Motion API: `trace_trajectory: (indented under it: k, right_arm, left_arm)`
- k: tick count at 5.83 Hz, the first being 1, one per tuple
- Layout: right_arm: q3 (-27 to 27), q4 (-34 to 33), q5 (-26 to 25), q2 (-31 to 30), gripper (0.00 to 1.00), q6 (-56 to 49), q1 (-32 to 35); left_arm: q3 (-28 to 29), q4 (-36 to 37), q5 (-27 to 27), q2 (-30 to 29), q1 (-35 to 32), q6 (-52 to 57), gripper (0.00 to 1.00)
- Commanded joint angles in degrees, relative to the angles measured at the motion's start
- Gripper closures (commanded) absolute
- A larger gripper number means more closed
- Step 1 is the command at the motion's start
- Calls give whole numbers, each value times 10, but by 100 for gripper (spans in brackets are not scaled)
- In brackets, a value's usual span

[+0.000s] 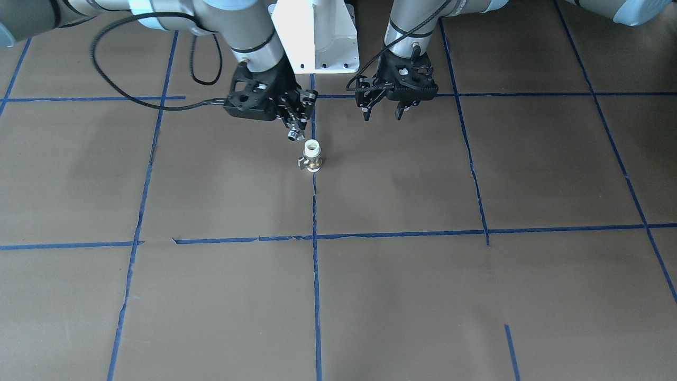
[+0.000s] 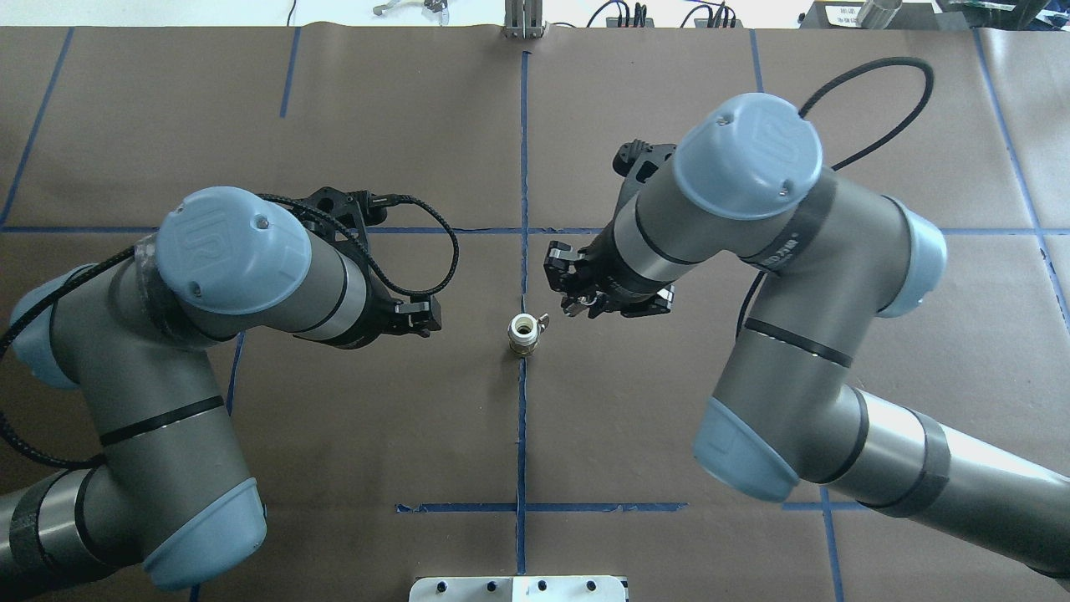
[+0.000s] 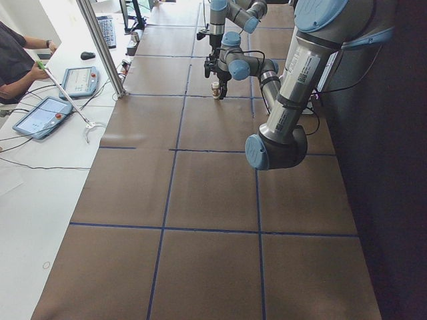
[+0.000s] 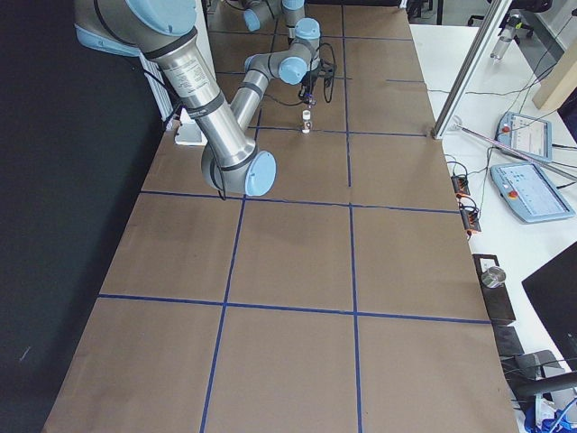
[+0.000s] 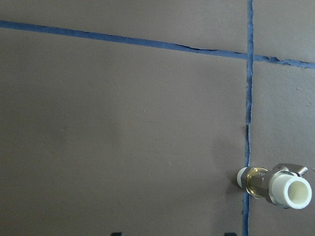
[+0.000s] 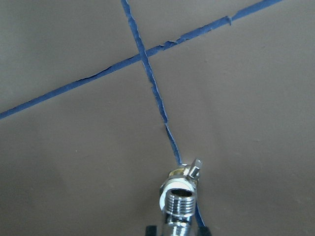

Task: Assemble PPR valve and pipe with both arms
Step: 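Carry the chrome fitting with the right gripper above the white pipe, then press the chrome fitting down onto the pipe's valve end with the right gripper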

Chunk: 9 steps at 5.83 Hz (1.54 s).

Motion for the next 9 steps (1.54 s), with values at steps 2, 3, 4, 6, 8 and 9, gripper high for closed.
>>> trace_trajectory:
  k: [2, 3, 4, 6, 8, 9]
  right_arm:
    - [-33, -4, -23, 14, 100, 16, -25]
    - [-33, -4, -23, 12, 100, 16, -26]
    - [-33, -4, -23, 13, 100, 16, -26]
    - [-37, -4, -28, 15, 100, 17, -26]
    - [-41, -3, -33, 14, 99, 17, -27]
    - [-41, -3, -33, 14, 99, 17, -28]
  left_arm:
    - [4, 0, 0, 4, 2, 0, 25]
    - [3, 0, 0, 4, 2, 0, 25]
    - [1, 0, 0, 4, 2, 0, 25]
    - [-2, 0, 0, 4, 2, -1, 25]
    - [-1, 0, 0, 4, 3, -1, 25]
    - [1, 0, 0, 4, 3, -2, 25]
